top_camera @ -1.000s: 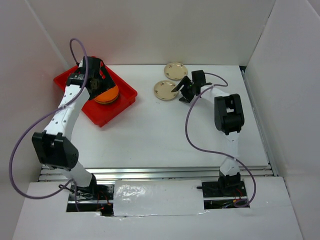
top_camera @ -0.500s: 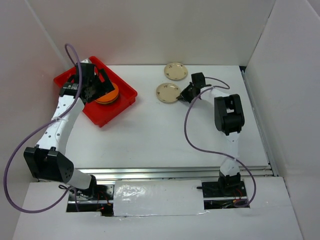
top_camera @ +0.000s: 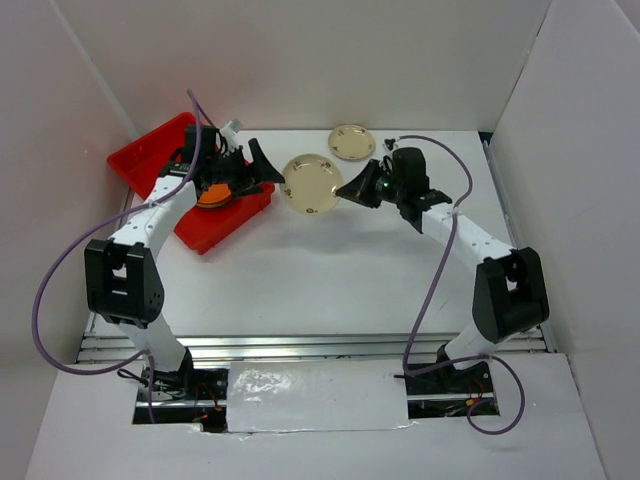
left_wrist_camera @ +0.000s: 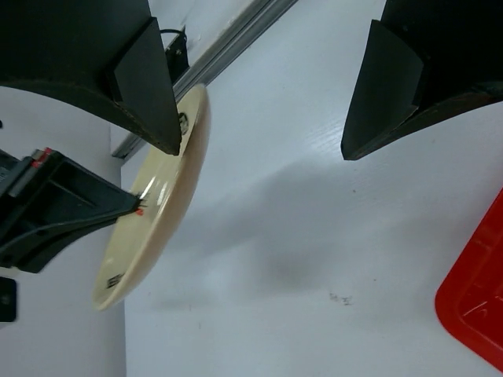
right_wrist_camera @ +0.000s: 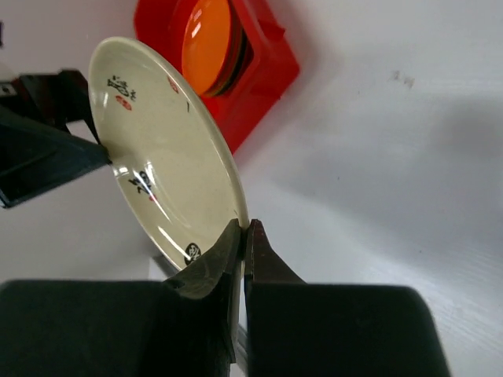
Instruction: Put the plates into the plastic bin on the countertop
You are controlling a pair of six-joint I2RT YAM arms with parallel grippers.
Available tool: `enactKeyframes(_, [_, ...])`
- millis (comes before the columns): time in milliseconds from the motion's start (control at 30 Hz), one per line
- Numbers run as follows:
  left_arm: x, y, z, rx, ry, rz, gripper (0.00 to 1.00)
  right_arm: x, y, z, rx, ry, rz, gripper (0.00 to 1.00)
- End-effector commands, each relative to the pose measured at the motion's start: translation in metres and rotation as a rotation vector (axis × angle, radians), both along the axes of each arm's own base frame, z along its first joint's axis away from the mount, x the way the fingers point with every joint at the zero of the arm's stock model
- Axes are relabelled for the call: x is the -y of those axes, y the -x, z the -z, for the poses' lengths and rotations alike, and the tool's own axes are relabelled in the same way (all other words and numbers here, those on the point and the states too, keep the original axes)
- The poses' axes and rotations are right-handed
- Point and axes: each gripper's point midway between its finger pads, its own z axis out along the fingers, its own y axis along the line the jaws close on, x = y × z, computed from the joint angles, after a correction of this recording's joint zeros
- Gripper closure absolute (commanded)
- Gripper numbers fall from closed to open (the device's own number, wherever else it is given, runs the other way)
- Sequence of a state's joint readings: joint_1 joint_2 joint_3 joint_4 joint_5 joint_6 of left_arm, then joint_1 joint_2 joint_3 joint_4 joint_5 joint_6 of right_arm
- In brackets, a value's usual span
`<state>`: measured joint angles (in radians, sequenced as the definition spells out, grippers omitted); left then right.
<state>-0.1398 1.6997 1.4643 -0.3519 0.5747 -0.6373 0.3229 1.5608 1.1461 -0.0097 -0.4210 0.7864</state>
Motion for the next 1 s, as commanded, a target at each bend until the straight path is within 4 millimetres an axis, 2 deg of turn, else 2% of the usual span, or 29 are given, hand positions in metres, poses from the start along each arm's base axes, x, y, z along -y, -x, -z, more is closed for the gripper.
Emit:
enactKeyframes(0, [0.020,-0.004,-0.028,0.088,0.098,0.093,0.04,-0.028,0.019,-0.006,0.052,-0.100,-0.208,1.00])
enactKeyframes(100, [0.021,-0.005,-0.023,0.072,0.098,0.088,0.08,-0.035,0.024,-0.013,0.056,-0.163,-0.248,1.00])
enactKeyframes(133, [0.021,-0.006,-0.023,0.075,0.101,0.092,0.16,-0.037,0.025,-0.012,0.048,-0.170,-0.254,1.00])
enactKeyframes(167, [0.022,-0.005,-0.022,0.072,0.103,0.095,0.19,-0.039,0.025,-0.014,0.053,-0.174,-0.262,1.00])
enactKeyframes(300, [0.022,-0.006,-0.014,0.056,0.098,0.097,0.52,-0.046,0.025,-0.017,0.052,-0.189,-0.279,1.00])
enactKeyframes(333, [0.023,-0.005,-0.010,0.049,0.097,0.102,0.70,-0.047,0.023,-0.015,0.045,-0.186,-0.276,1.00])
enactKeyframes(400, [0.023,-0.005,-0.007,0.038,0.096,0.107,0.91,-0.049,0.021,-0.016,0.045,-0.187,-0.275,1.00])
enactKeyframes(467, [0.024,-0.004,-0.006,0.032,0.098,0.110,1.00,-0.051,0.018,-0.017,0.043,-0.191,-0.280,1.00])
enactKeyframes(500, [0.023,-0.004,-0.007,0.033,0.097,0.110,1.00,-0.052,0.017,-0.018,0.043,-0.193,-0.280,0.99])
enactKeyframes(533, [0.021,-0.006,-0.008,0.036,0.094,0.098,1.00,-0.051,0.015,-0.019,0.046,-0.197,-0.274,0.83])
enactKeyframes(567, [0.018,-0.007,-0.010,0.040,0.089,0.082,1.00,-0.047,0.013,-0.017,0.046,-0.195,-0.254,0.55])
enactKeyframes(600, [0.009,-0.011,-0.017,0.045,0.091,0.040,1.00,-0.039,0.009,-0.016,0.041,-0.193,-0.225,0.01])
enactKeyframes(633, [-0.006,-0.021,-0.016,0.044,0.053,-0.047,1.00,-0.032,0.009,-0.019,0.054,-0.189,-0.202,0.00])
enactKeyframes(667, [-0.022,-0.027,-0.017,0.040,0.026,-0.124,1.00,-0.023,0.010,-0.008,0.031,-0.175,-0.167,0.00])
enactKeyframes(700, [-0.052,-0.033,-0.023,0.033,0.002,-0.252,1.00,-0.013,0.005,-0.004,0.034,-0.159,-0.117,0.00])
enactKeyframes(733, [-0.088,-0.046,-0.017,0.039,-0.085,-0.440,1.00,-0.002,0.004,-0.007,0.049,-0.152,-0.084,0.00])
enactKeyframes(767, [-0.118,-0.049,-0.025,0.066,-0.108,-0.556,1.00,0.004,0.006,0.004,0.026,-0.138,-0.063,0.00])
enactKeyframes(867, [-0.190,-0.054,-0.011,0.048,-0.153,-0.852,1.00,0.012,0.012,0.016,0.002,-0.097,-0.059,0.00])
enactKeyframes(900, [-0.202,-0.056,-0.007,0.047,-0.147,-0.903,1.00,0.015,0.014,0.015,0.014,-0.082,-0.058,0.00])
enactKeyframes(933, [-0.218,-0.058,-0.004,0.048,-0.150,-0.949,1.00,0.019,0.016,0.023,0.000,-0.072,-0.051,0.00])
enactKeyframes(967, [-0.224,-0.062,0.004,0.040,-0.154,-0.966,1.00,0.022,0.018,0.024,0.003,-0.063,-0.052,0.00])
